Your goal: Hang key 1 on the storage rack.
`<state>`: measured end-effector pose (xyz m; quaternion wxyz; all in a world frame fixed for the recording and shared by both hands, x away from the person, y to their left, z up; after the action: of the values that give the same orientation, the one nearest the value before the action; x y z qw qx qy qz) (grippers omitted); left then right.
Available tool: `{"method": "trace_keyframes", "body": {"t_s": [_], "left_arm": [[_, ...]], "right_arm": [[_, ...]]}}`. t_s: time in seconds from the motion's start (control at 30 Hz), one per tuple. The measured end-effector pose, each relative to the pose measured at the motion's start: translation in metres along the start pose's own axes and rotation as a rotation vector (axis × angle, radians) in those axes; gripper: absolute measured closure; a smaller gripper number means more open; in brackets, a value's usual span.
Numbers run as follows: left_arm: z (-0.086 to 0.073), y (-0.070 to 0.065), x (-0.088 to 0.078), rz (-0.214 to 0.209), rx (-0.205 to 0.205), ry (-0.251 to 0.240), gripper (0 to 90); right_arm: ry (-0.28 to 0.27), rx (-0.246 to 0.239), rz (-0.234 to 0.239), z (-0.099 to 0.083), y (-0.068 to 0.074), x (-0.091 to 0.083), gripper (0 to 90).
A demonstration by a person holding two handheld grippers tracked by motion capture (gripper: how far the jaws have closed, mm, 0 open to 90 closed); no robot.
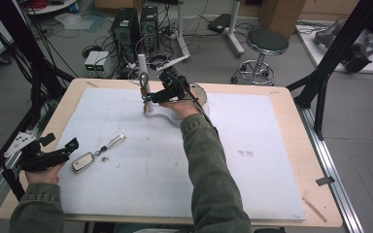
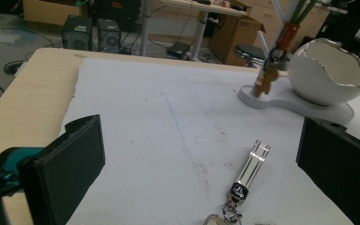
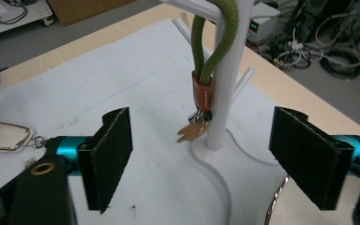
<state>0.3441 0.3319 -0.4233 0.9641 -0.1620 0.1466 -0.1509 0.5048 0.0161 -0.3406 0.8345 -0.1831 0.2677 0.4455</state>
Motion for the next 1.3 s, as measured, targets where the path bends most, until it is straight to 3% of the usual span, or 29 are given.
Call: {"method": "trace_keyframes", "body": {"t_s": [0.07, 0.13, 0.17, 0.33, 0.53, 0.83, 1.3], "left_arm": [[0.000, 0.000, 0.000, 0.000, -0.002, 0.001, 1.7], [0.000, 0.000, 0.000, 0.001, 0.000, 0.003, 1.7], [0.000, 0.000, 0.000, 0.000, 0.001, 0.003, 1.7], [0.000, -0.001, 0.001, -0.001, 0.000, -0.001, 1.7], [0.000, -0.001, 0.000, 0.001, 0.002, 0.003, 1.7], [-0.001, -0.002, 0.002, 0.000, 0.004, 0.003, 1.7], [0.000, -0.003, 0.003, 0.006, 0.012, 0.004, 1.7]], "right_arm": [[0.028, 0.018, -0.002, -0.004, -0.002, -0.001, 9.1], [0.057, 0.031, 0.000, -0.008, -0.002, -0.004, 8.2], [0.067, 0.028, -0.004, -0.010, -0.003, -0.005, 0.9], [0.094, 0.006, -0.041, -0.013, -0.004, -0.018, 0.4], [0.030, -0.009, -0.091, -0.013, -0.007, -0.042, 0.4], [-0.007, 0.037, -0.146, -0.047, -0.017, -0.072, 0.5], [-0.036, 0.083, -0.210, -0.094, -0.022, -0.114, 0.4]]}}
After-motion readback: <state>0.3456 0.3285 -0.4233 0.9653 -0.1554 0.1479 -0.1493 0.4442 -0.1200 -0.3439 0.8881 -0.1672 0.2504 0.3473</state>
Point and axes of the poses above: each handheld gripper's, and its own axes: x roughly forward along the jaws, z roughly out of its top, y roughly to its left, the point moved 7 cm from there along x, roughly forward along the jaws, and after that the axes turned 9 degrees about -x, right-handed, at the moved point
